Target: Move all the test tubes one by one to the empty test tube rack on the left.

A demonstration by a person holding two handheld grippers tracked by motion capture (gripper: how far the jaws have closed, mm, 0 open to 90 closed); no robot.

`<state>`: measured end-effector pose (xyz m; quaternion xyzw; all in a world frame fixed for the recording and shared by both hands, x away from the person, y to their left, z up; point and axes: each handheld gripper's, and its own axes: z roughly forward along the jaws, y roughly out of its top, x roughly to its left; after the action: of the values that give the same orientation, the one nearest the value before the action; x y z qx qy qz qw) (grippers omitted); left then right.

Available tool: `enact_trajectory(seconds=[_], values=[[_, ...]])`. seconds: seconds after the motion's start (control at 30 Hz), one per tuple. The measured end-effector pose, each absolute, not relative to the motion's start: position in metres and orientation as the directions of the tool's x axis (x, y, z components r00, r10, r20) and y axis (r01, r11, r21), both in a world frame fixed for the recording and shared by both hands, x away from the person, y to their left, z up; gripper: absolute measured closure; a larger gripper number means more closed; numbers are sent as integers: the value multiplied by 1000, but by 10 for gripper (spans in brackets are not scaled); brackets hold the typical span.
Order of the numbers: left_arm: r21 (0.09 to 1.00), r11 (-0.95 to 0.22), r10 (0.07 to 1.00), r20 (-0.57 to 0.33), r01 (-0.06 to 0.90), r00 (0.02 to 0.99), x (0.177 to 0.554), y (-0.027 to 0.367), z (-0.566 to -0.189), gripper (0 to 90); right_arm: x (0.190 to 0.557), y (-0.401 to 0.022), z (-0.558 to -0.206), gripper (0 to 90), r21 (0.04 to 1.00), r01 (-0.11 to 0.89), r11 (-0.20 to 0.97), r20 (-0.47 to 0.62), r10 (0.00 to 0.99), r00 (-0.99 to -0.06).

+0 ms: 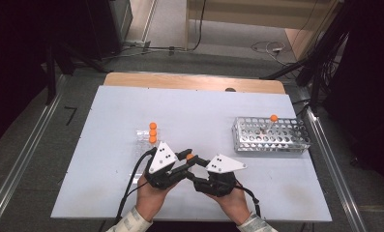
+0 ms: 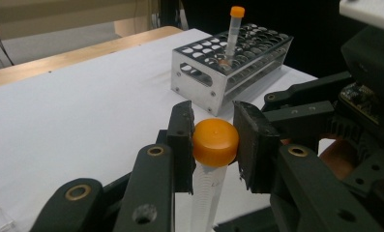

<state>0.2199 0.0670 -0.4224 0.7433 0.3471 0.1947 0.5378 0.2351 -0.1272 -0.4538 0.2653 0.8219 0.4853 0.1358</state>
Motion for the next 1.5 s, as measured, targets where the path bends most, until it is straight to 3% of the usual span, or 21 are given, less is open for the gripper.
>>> enact_trajectory(seconds=[0.17, 0.87, 1.23, 1.5], values=[[941, -155, 742, -92, 302, 665, 222, 79, -412, 702, 237, -134, -453, 318, 871, 317, 375, 52, 572, -818], [955, -77, 825, -100, 286, 556, 222, 140, -390, 702, 240, -144, -457, 305, 861, 342, 377, 48, 609, -792], [957, -67, 854, -91, 281, 513, 220, 155, -390, 702, 243, -144, -458, 166, 854, 378, 359, 76, 631, -772], [956, -71, 864, -83, 285, 496, 222, 158, -393, 701, 243, -145, -459, 157, 854, 383, 351, 84, 635, -768]])
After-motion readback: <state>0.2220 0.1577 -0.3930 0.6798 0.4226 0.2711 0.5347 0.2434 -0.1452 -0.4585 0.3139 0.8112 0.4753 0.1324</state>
